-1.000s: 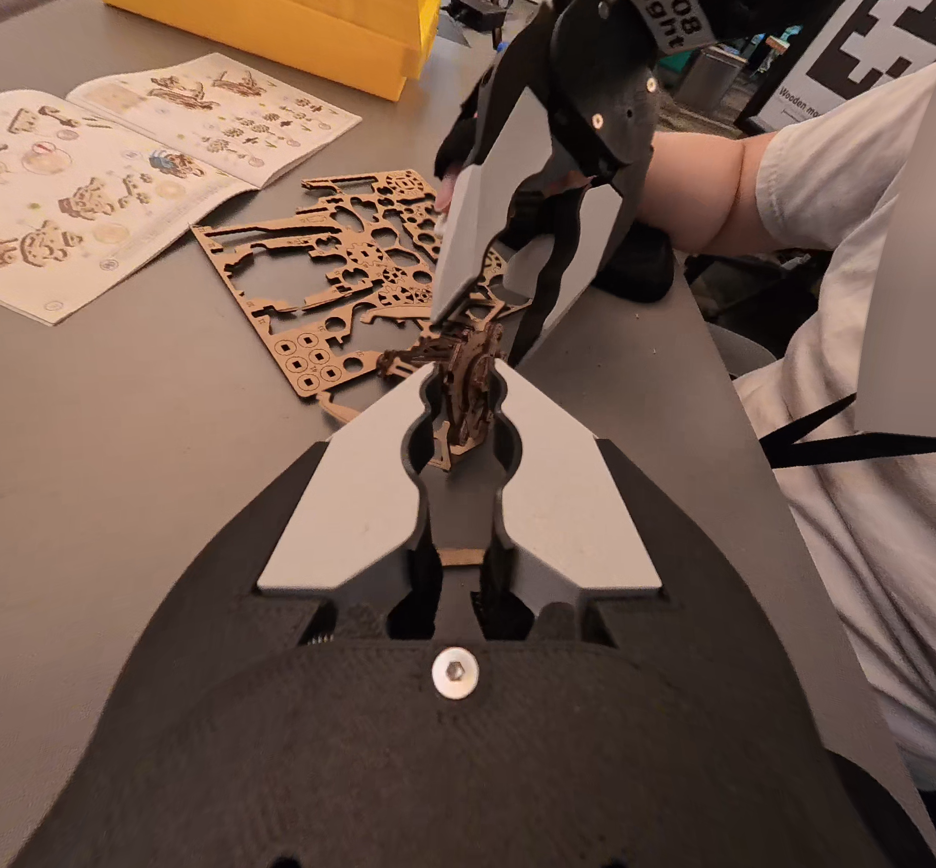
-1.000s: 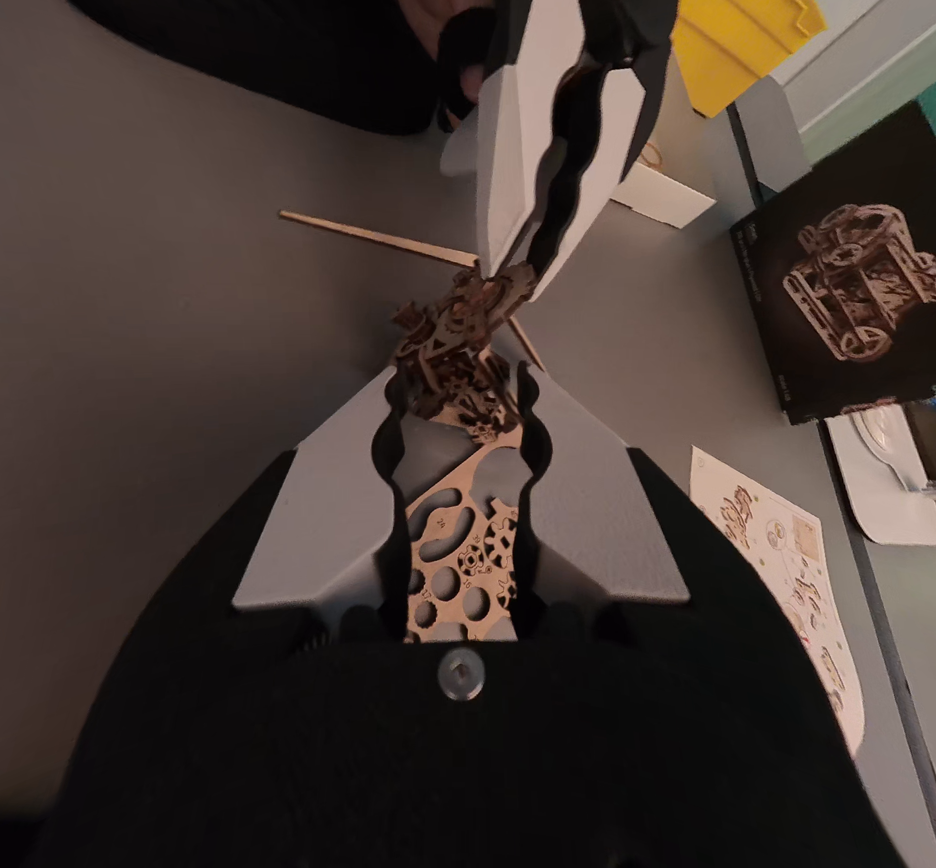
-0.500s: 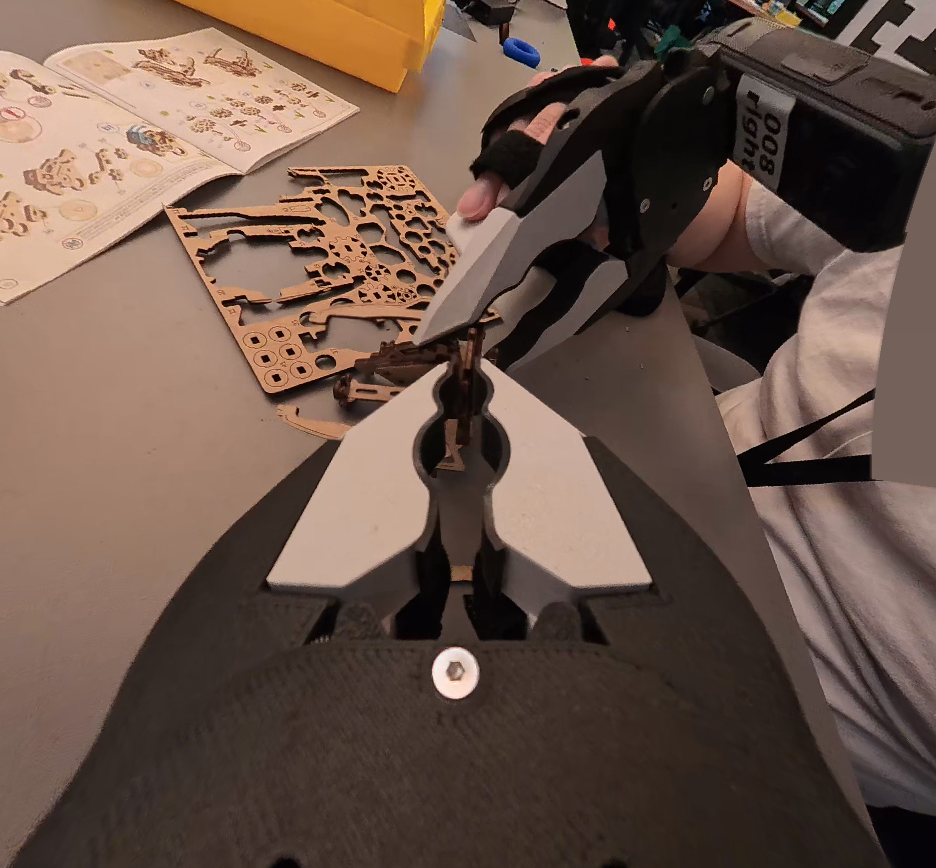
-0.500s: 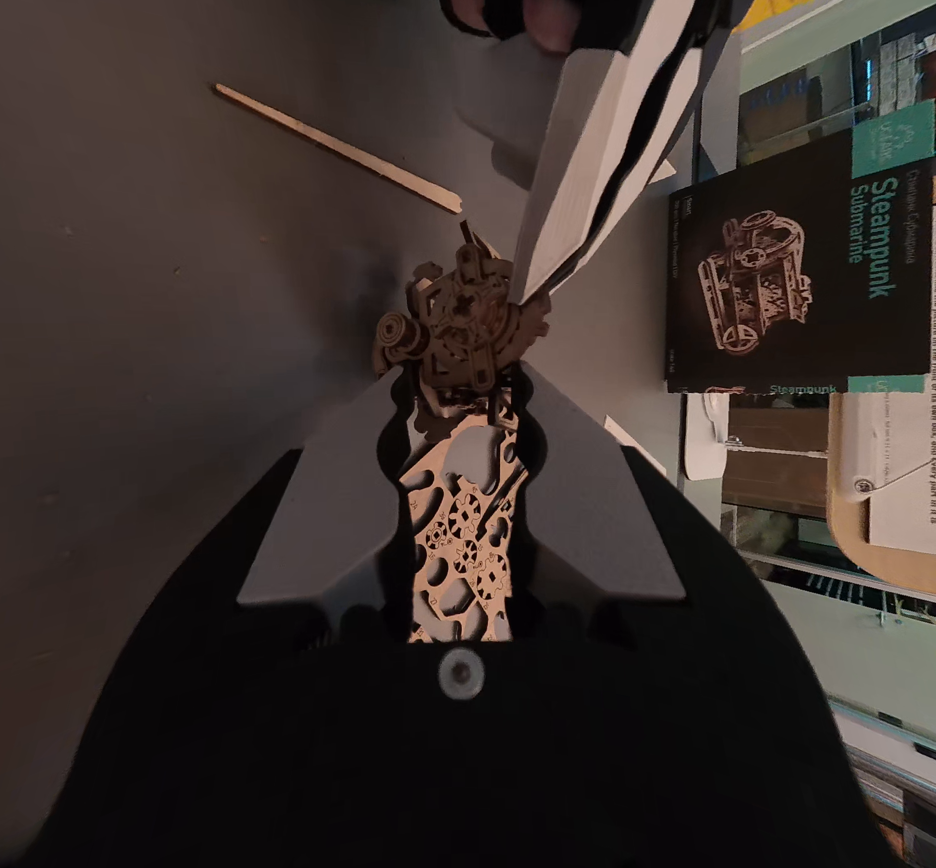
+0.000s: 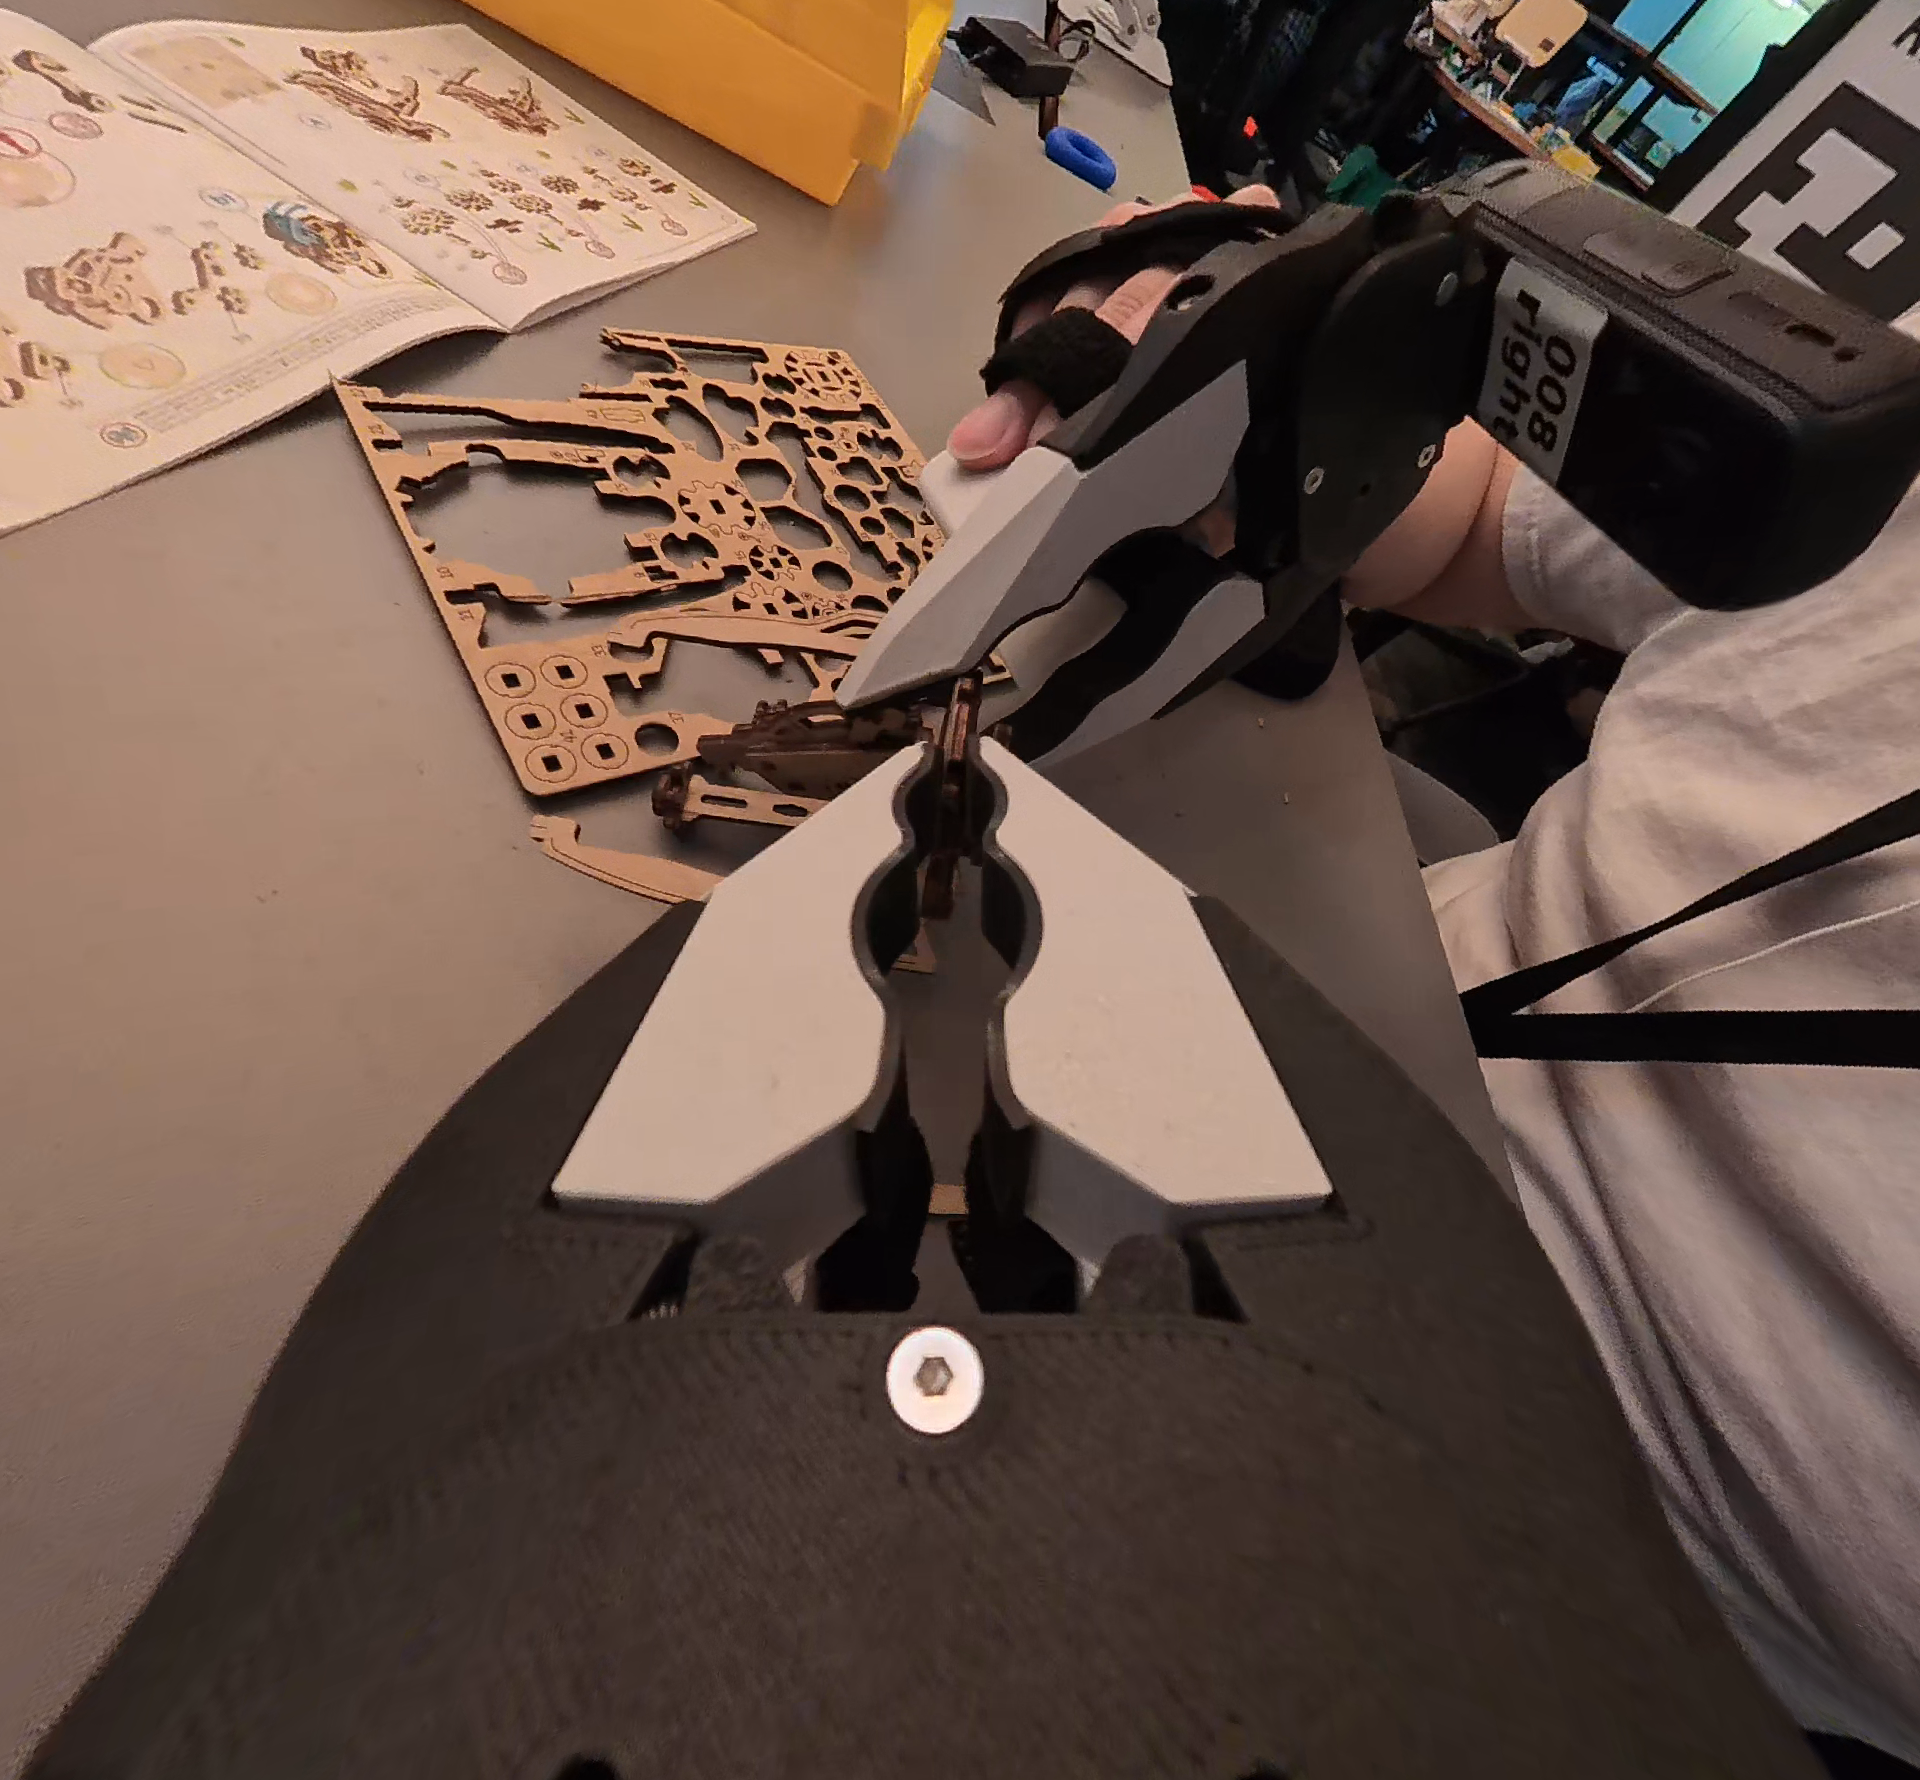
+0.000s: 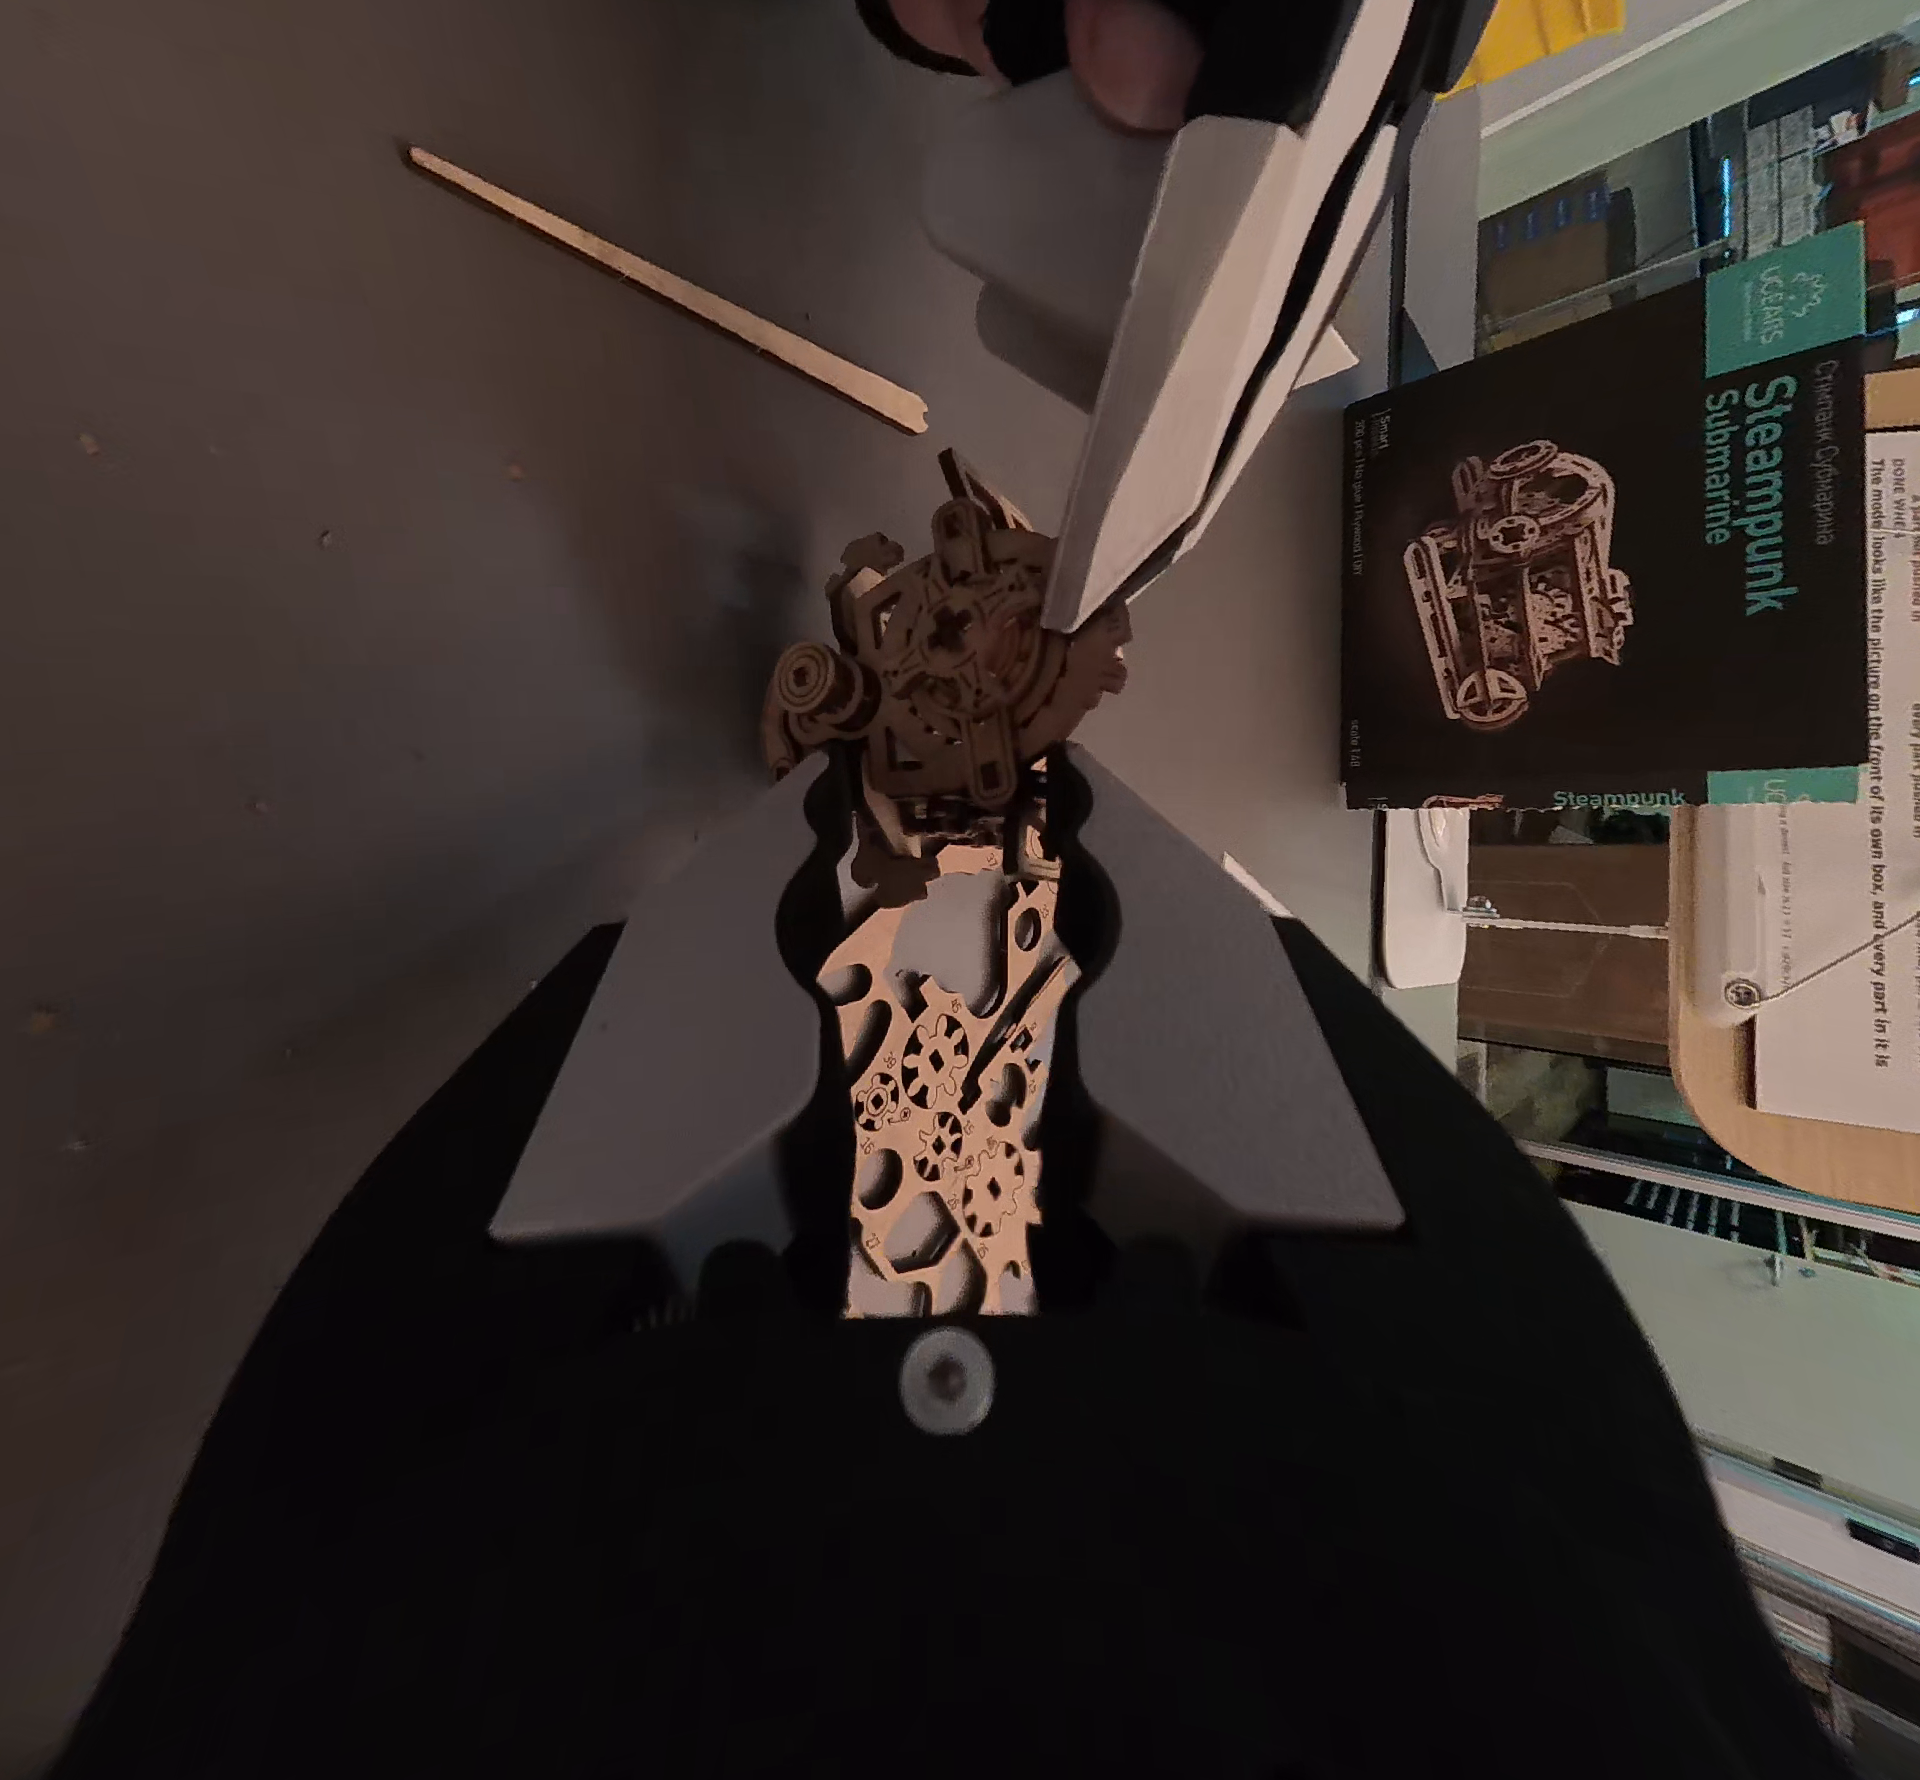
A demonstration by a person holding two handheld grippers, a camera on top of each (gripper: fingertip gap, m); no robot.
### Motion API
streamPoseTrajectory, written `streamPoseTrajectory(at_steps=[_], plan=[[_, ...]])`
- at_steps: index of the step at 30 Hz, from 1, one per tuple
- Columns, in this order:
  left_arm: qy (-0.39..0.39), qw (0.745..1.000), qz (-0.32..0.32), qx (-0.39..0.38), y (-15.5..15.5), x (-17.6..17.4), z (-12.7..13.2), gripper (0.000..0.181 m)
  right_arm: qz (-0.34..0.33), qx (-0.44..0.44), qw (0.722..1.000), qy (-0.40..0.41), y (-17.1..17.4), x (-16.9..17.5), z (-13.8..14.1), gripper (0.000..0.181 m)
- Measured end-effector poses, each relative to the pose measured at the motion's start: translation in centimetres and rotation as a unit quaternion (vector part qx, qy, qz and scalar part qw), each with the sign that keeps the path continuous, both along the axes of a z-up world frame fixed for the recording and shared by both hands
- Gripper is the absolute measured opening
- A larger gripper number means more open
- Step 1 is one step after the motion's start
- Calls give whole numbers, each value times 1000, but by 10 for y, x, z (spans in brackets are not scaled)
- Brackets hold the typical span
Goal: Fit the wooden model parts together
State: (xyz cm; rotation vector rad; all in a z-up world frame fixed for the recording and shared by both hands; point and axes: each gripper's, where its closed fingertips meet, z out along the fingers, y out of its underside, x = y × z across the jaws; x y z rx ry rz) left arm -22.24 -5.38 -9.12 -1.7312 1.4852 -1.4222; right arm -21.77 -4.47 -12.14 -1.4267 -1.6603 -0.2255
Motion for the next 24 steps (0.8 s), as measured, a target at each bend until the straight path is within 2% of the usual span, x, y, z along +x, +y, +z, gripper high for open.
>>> streamPoseTrajectory(at_steps=[24], plan=[[-4,1000,12,-2,0,-1,1,2,-10,8,1000,1,2,1,1,33]])
